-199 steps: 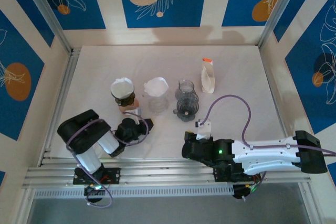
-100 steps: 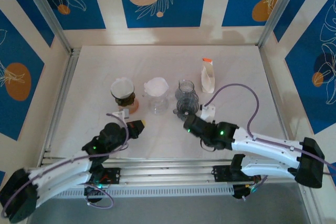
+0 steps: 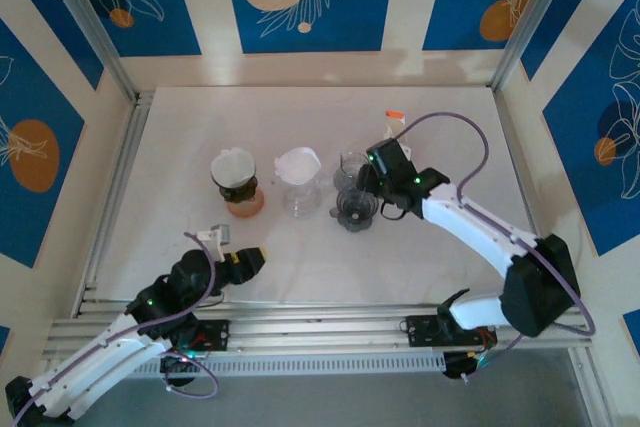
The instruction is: Place the coffee filter in the dripper
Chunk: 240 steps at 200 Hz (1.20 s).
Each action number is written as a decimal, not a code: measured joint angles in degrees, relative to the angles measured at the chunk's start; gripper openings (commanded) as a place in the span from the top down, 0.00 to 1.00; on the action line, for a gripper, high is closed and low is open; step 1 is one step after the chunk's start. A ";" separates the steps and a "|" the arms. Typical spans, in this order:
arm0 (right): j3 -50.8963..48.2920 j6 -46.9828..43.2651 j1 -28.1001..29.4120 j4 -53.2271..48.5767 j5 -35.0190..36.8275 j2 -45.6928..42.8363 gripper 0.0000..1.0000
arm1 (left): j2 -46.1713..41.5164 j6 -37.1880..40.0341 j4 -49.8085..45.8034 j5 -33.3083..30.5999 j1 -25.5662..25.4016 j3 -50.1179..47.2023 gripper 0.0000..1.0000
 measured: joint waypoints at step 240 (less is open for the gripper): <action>16.35 -8.76 -8.39 0.13 -7.39 24.70 0.83 | -7.65 -1.66 -10.05 0.26 0.00 1.42 0.00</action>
